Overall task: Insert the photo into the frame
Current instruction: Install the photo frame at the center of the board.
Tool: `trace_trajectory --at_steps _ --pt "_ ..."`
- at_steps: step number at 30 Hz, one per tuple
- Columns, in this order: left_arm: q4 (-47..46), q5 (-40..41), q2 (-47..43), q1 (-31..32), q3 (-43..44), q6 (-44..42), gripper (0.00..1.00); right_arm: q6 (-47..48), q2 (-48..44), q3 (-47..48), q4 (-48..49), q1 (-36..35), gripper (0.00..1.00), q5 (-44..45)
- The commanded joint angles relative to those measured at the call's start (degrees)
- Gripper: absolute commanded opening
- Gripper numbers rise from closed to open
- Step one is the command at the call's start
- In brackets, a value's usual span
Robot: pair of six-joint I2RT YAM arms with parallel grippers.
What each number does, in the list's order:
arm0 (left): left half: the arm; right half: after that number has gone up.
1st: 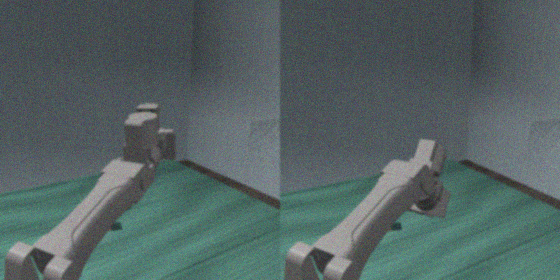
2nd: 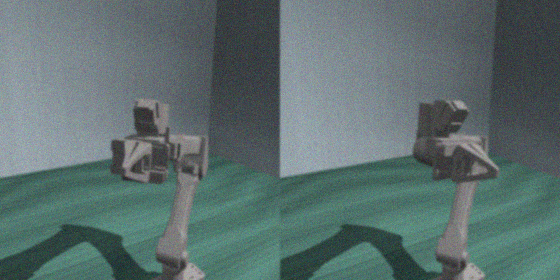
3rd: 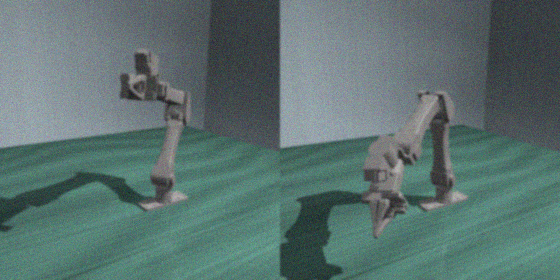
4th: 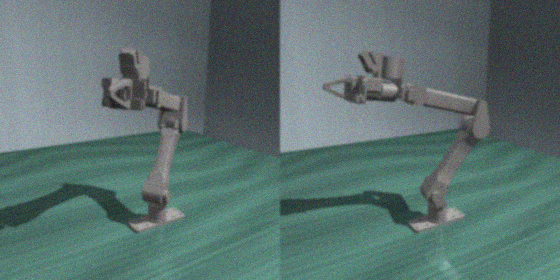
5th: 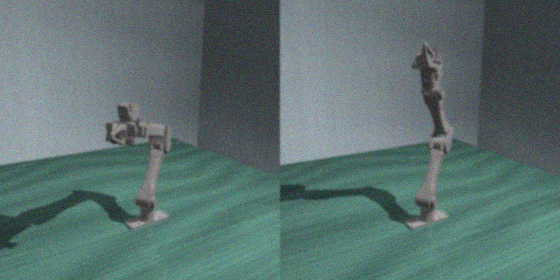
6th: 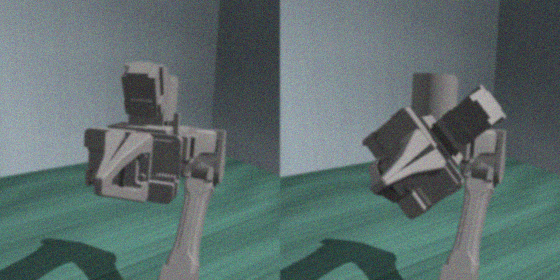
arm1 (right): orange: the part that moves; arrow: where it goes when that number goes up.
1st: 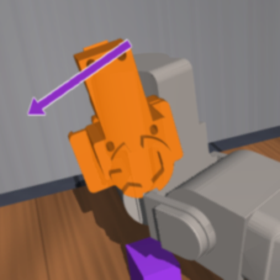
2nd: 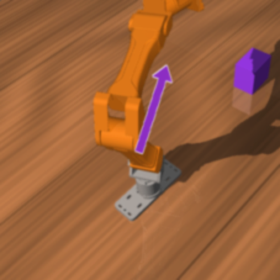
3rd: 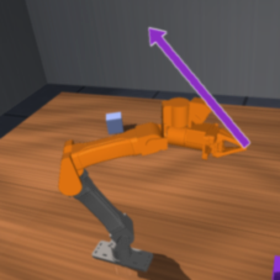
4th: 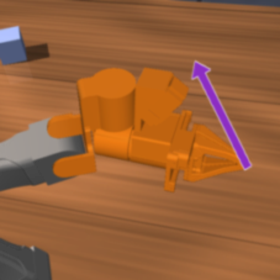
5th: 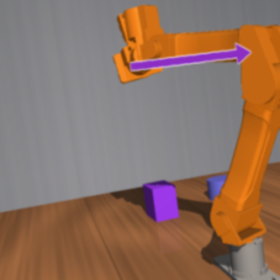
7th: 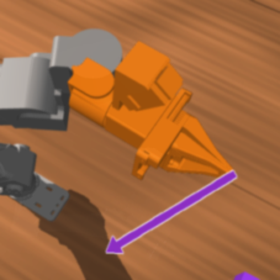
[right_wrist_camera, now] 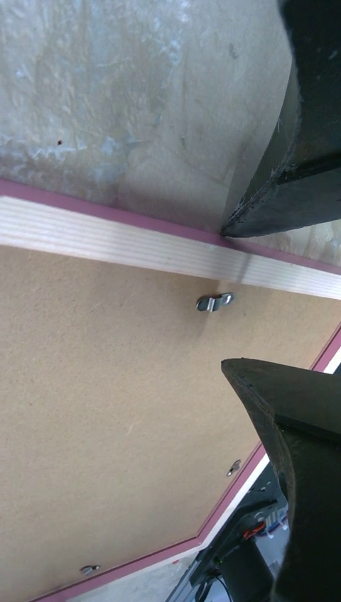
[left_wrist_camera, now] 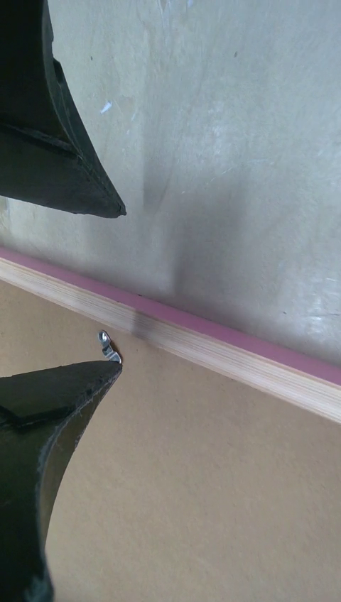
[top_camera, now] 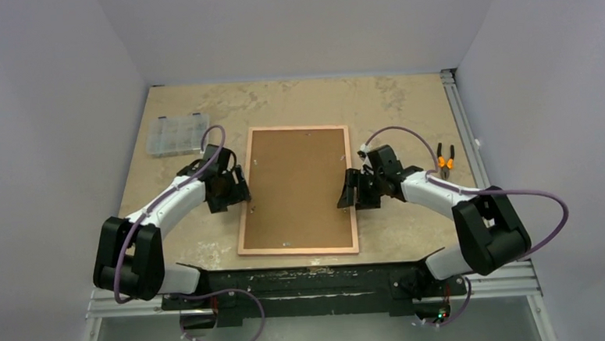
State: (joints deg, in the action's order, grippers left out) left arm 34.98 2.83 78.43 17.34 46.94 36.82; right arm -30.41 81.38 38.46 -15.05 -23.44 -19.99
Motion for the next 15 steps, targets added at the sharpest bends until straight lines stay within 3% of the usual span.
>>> trace_trajectory --at_steps 1,9,15 --pt "-7.44 -10.29 1.51 -2.22 -3.40 -0.44 0.72 1.50 2.50 2.27 -1.40 -1.35 0.63 3.49" --pt "-15.61 -17.66 2.71 -1.42 -9.01 3.43 0.71 1.31 2.48 2.53 -2.79 -3.52 0.61 6.99" --pt "-18.46 -16.24 0.30 5.46 -14.46 9.10 0.70 1.76 1.52 3.03 -4.61 -4.35 0.61 10.19"
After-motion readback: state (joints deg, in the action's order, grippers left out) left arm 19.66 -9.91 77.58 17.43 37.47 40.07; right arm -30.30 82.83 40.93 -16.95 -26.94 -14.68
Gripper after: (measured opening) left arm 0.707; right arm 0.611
